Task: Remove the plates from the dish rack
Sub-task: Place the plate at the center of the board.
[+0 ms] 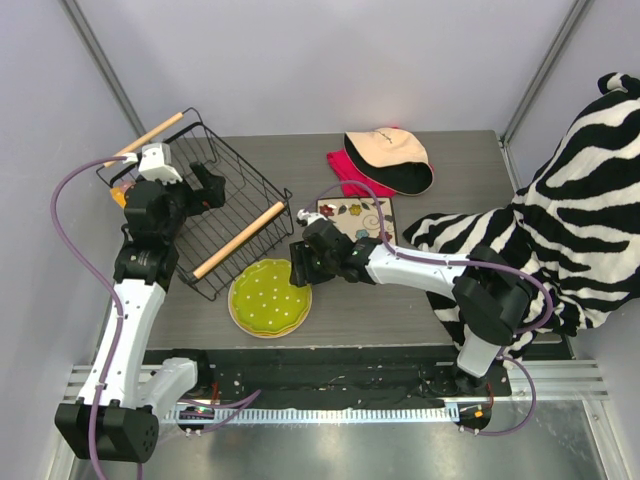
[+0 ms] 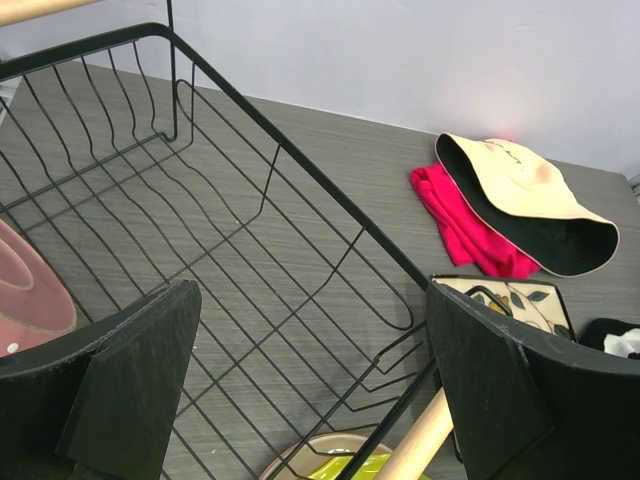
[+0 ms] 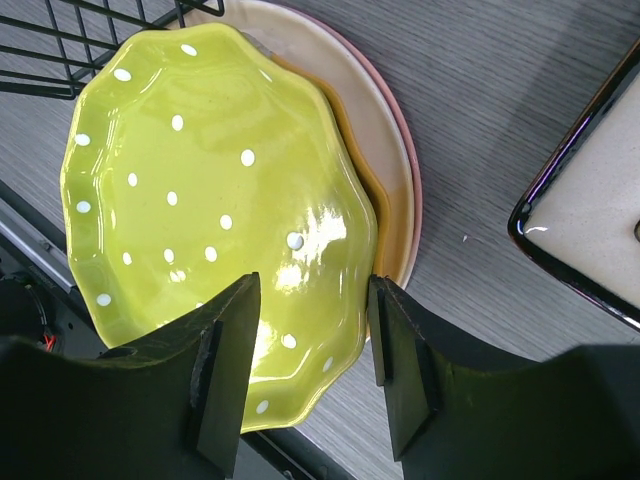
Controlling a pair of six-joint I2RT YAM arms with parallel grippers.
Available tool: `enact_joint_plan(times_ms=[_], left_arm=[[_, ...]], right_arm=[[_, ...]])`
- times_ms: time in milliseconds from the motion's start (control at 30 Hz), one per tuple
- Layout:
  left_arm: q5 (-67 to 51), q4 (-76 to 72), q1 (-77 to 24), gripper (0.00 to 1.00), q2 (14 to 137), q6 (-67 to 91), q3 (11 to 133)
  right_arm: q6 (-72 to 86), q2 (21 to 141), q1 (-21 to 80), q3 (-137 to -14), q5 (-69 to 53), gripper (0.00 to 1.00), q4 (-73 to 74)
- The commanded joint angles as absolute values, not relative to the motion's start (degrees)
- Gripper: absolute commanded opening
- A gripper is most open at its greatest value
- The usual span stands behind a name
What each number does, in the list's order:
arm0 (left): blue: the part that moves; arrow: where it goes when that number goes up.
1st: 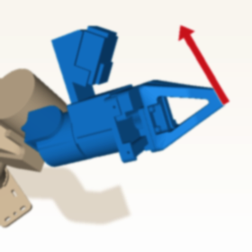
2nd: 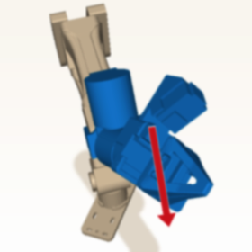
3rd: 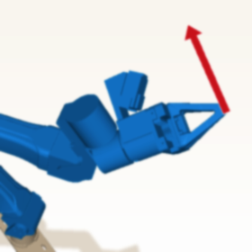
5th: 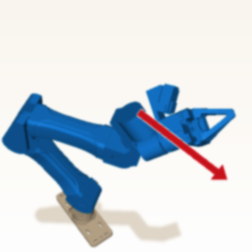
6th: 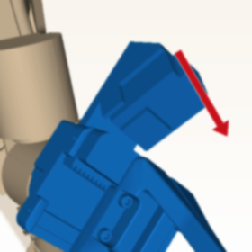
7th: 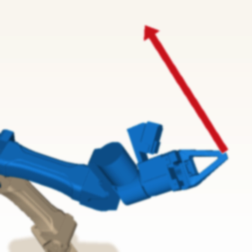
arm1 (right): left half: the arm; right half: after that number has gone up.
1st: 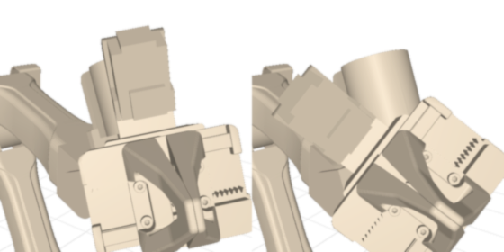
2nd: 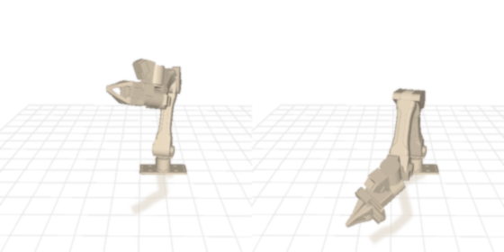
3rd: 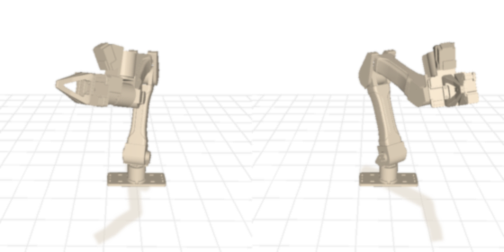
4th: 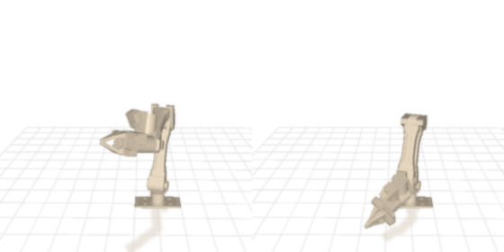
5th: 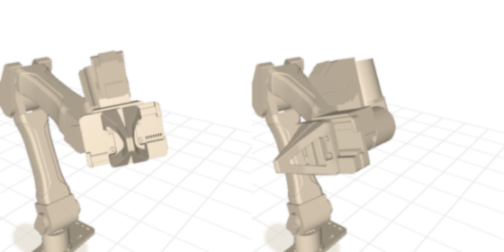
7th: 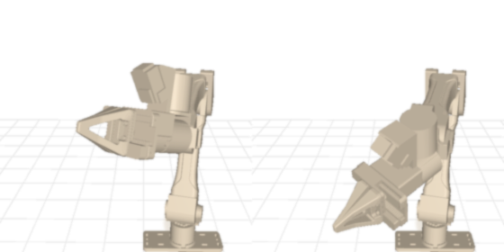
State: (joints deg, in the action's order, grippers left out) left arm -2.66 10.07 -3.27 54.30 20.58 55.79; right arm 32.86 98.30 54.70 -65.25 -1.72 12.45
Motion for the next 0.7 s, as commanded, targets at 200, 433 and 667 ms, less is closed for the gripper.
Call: enact_joint_plan(times_ms=[200, 433, 667], left_arm=[[-3.25, 8.44, -3.52, 1.0, 54.23, 20.66, 55.81], [-3.34, 8.44, -3.52, 1.0, 54.32, 20.74, 55.81], [-3.34, 8.44, -3.52, 0.99, 54.32, 20.74, 55.81]], right_arm=[[33.22, 99.14, 55.9, -66.98, -2.38, 0.54, 8.36], [33.66, 98.88, 55.9, -66.62, -1.14, 0.54, 6.95], [33.49, 98.7, 55.9, -66.8, 2.02, 0.55, 6.94]])
